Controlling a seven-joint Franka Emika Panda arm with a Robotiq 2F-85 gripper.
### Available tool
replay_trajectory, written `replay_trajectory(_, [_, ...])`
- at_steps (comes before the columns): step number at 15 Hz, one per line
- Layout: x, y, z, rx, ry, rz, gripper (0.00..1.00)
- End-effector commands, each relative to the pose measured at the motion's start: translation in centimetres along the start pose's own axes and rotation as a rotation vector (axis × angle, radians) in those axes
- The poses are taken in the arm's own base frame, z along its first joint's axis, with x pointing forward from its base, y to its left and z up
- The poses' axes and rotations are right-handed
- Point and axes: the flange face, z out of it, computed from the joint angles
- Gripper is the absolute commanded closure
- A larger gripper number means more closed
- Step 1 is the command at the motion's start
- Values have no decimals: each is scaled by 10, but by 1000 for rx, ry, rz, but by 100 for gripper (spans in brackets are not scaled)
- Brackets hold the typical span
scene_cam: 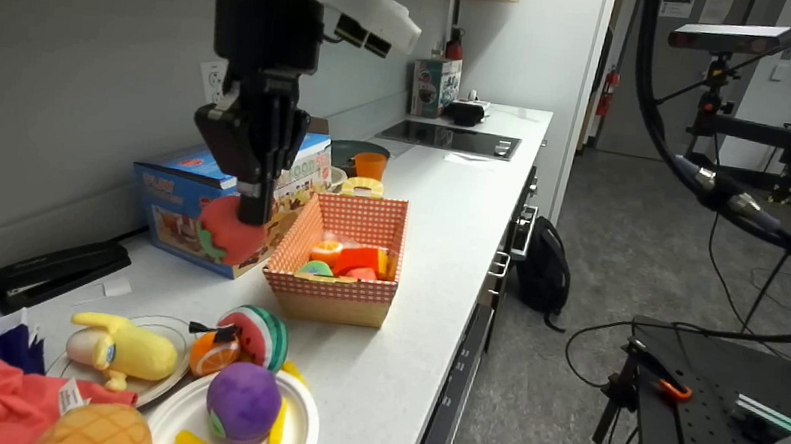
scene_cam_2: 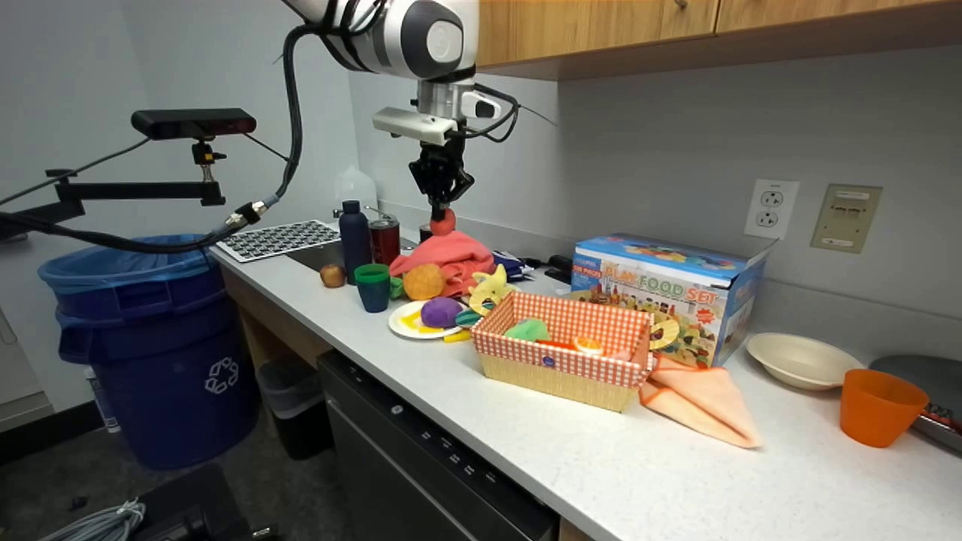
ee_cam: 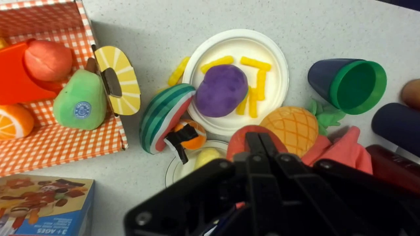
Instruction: Remove the strawberry plushie from the box
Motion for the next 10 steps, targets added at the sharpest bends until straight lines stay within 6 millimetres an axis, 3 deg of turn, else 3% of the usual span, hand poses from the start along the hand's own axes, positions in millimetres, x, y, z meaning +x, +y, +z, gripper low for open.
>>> replay_trajectory(1, [28,-8,13,5,-64,-11,99])
replay_trajectory(7, [44,-20,21,14,-102,-25,99])
replay_trajectory(8, [45,-20,21,18,-107,-21,94])
replay_trajectory(9, [46,-21,21,20,-113,-15,70])
replay_trajectory(10, [47,-21,20,22,-116,-13,69])
